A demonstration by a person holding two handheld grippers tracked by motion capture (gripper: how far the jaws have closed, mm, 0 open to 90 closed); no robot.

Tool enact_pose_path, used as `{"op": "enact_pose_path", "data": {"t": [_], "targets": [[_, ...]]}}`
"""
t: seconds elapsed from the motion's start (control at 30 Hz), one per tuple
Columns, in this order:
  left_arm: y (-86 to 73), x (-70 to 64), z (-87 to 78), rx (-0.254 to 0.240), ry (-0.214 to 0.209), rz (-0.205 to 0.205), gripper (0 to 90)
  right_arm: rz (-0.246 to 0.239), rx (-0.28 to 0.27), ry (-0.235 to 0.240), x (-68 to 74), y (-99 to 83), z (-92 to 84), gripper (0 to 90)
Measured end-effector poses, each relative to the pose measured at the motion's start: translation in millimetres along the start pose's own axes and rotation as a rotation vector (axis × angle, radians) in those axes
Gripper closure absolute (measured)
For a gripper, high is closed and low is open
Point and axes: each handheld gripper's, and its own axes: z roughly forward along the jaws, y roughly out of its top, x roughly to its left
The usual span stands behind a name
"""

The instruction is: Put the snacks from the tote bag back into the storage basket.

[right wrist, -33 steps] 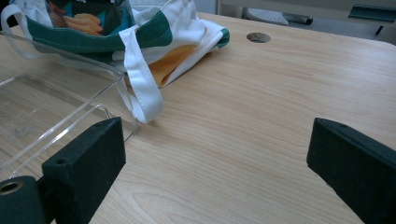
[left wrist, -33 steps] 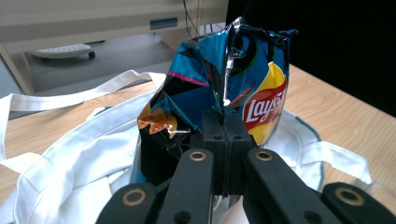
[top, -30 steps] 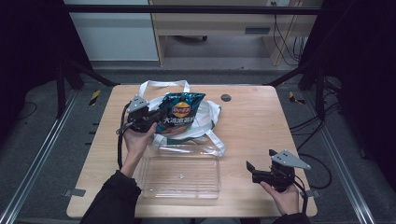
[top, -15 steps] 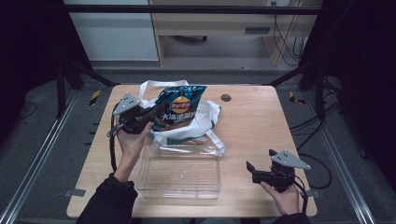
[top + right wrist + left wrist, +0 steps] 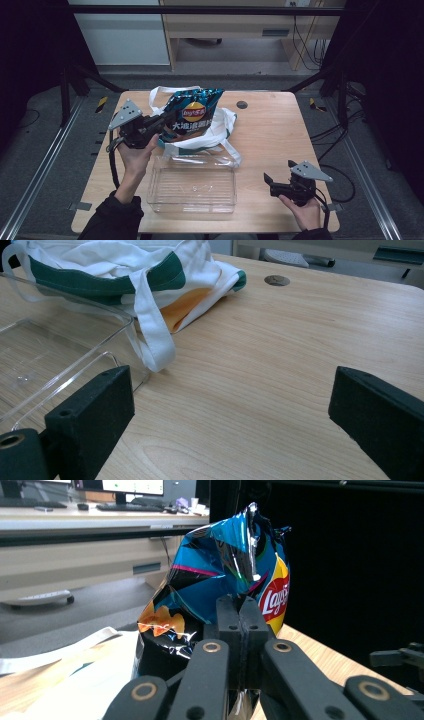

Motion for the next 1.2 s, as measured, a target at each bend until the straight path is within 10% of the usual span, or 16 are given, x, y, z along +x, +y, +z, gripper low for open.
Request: {"op": "enact_pose_path", "data": {"t": [1.2], "targets": [[-30.6,-45.5,-57.2,0.022,-0.092,0.022,90.0,0.0,0.0,-0.008,-0.4,-0.4,-1.6,4.7]]}}
